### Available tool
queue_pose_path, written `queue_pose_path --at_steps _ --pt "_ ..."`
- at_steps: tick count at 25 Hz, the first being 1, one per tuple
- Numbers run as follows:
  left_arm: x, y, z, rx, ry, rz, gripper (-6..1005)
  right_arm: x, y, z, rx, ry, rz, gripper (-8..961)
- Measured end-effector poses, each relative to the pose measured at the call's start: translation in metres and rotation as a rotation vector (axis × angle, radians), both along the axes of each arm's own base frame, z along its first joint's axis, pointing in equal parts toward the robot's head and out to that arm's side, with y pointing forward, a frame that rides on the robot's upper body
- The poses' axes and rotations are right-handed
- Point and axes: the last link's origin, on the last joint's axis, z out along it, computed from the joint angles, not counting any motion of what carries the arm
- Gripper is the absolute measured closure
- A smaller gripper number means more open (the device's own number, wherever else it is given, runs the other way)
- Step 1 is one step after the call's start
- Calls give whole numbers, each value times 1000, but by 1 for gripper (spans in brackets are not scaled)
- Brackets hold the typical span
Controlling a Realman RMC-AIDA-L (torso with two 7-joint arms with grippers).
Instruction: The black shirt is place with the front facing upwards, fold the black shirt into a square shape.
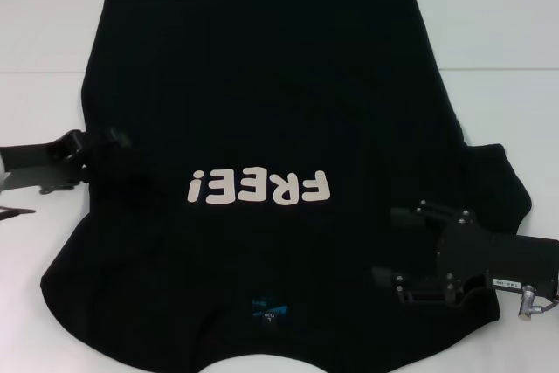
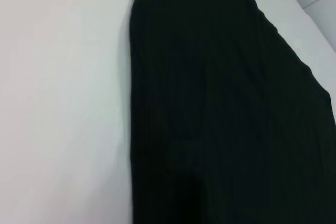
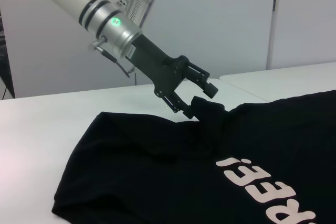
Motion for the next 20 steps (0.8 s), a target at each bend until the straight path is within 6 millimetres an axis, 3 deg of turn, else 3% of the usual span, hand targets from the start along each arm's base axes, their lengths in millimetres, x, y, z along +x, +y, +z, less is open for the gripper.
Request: queue_pose_path --at_steps 11,15,20 --pt "57 17 -10 26 -101 -293 95 1 1 0 6 -1 -4 36" --pt "60 8 -8 23 -113 -389 95 1 0 1 8 0 -8 36" --pt "56 -23 -4 -38 -72 -627 93 6 1 6 33 19 -57 36"
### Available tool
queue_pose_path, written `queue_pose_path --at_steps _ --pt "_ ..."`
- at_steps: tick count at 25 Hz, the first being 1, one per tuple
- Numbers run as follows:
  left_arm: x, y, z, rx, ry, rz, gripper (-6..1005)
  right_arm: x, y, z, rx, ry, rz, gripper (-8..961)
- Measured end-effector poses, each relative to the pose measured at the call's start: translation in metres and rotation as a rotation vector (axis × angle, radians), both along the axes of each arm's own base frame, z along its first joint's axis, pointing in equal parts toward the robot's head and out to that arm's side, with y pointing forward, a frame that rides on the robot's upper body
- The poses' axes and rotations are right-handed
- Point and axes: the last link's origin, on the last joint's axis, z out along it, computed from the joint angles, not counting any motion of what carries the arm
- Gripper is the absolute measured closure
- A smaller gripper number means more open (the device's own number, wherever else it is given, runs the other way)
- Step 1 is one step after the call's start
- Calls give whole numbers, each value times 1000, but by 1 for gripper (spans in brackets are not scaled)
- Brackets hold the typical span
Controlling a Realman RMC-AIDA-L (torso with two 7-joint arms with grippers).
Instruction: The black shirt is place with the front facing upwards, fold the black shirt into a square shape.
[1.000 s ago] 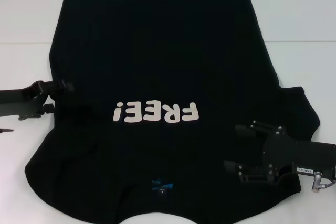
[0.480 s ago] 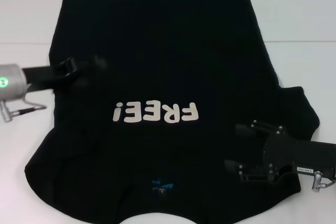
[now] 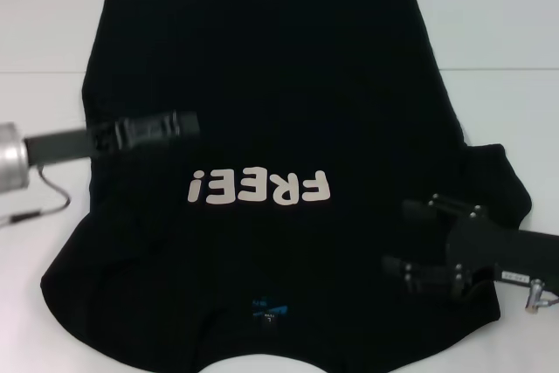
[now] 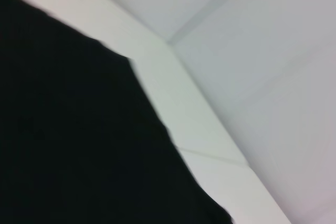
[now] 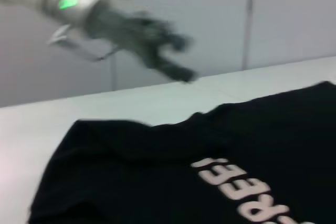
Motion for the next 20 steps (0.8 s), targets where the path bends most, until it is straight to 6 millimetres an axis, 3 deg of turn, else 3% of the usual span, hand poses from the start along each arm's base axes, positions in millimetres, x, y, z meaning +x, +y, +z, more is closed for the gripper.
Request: queue_pose_path --at_steps 4,11,14,20 --pt "-5 -27 -3 -7 78 -226 90 6 7 15 28 50 -124 36" --pt "-15 -54 -17 23 232 -515 85 19 28 75 6 120 -496 36" --pt "-14 -63 -22 46 267 -633 85 26 35 107 -40 123 -718 36" --pt "-14 -68 -30 63 309 -729 86 31 41 146 -135 114 -1062 37"
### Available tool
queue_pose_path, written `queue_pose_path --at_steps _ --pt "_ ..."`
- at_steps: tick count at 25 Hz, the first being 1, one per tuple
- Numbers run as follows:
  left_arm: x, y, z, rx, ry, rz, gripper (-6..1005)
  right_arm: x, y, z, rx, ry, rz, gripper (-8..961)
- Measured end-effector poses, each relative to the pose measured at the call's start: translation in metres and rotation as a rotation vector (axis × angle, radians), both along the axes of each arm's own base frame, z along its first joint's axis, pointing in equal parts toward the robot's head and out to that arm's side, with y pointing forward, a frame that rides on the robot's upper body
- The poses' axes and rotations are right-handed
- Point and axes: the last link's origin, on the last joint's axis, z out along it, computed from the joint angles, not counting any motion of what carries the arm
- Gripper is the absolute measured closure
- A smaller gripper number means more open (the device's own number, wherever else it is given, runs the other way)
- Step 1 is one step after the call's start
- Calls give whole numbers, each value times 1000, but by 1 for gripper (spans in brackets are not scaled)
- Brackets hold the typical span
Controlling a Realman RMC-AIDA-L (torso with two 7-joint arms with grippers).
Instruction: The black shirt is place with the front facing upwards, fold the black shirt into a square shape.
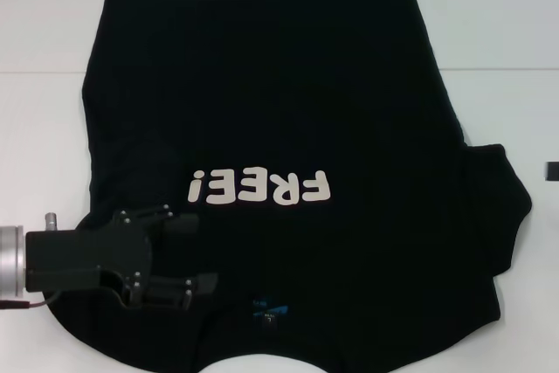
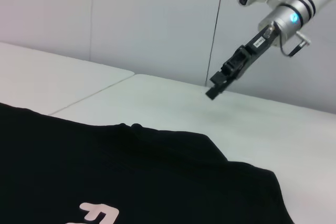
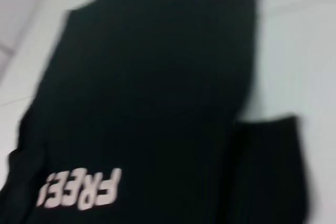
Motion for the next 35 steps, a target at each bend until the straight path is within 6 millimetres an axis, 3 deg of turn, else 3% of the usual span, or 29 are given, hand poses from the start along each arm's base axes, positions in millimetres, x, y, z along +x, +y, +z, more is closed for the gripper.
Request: queue_pose_path --at_steps 4,9,23,35 --pt "0 0 0 5 3 -3 85 2 2 11 -64 0 -194 37" --pt "-1 0 0 8 2 -3 85 -2 9 9 -103 -40 -254 37" --pt "-3 -2 0 11 1 4 86 -3 27 -49 -168 -48 -274 37" --pt "-3 -2 0 12 1 6 86 -12 35 -70 -167 -50 -251 38"
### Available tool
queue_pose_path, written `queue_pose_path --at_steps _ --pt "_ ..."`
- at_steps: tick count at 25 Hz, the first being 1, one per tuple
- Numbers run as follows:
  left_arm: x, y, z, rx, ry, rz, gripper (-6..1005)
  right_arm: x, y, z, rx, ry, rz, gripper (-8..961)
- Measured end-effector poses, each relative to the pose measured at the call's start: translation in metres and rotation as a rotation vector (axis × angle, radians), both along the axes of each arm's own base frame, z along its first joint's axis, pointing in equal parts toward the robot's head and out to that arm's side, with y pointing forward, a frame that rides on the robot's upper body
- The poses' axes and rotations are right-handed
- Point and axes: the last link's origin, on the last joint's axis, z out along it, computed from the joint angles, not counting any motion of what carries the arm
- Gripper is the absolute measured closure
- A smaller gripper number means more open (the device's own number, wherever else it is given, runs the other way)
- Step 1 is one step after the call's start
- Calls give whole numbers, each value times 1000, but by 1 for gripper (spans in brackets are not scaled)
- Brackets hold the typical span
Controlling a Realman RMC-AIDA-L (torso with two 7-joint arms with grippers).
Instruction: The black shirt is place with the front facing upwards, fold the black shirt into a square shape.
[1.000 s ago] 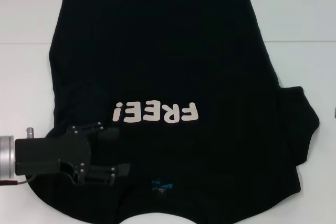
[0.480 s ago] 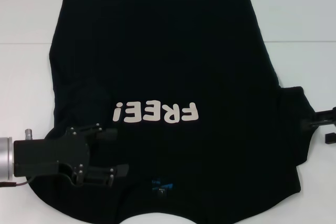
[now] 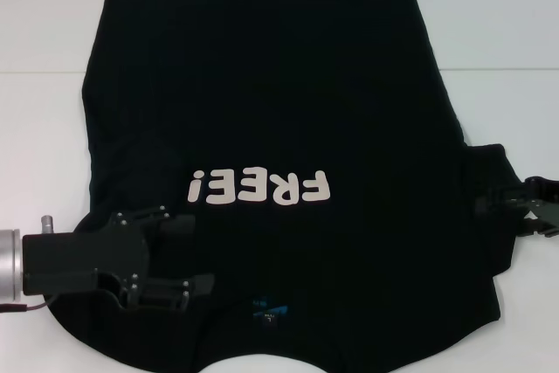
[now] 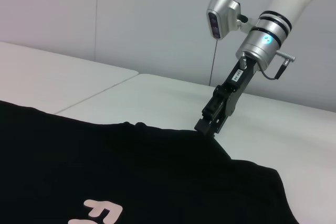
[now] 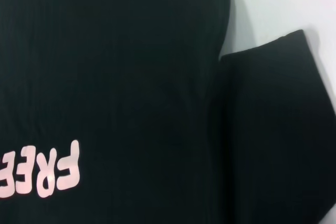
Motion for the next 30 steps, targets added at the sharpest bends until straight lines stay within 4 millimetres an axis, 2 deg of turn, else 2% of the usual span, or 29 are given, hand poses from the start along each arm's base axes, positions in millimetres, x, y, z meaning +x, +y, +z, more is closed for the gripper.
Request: queue_pose_path --at_steps 6,14,19,30 --pt "0 -1 -1 -1 -2 1 87 -1 0 -4 -11 -9 6 38" --pt "-1 -2 -2 -2 -3 5 87 -2 -1 -7 -25 -39 30 214" --pt "-1 -3 -2 -2 -4 7 87 -1 -1 -6 -23 -39 29 423" --pt "-1 -3 -2 -3 -5 7 88 -1 0 -4 -21 -45 31 697"
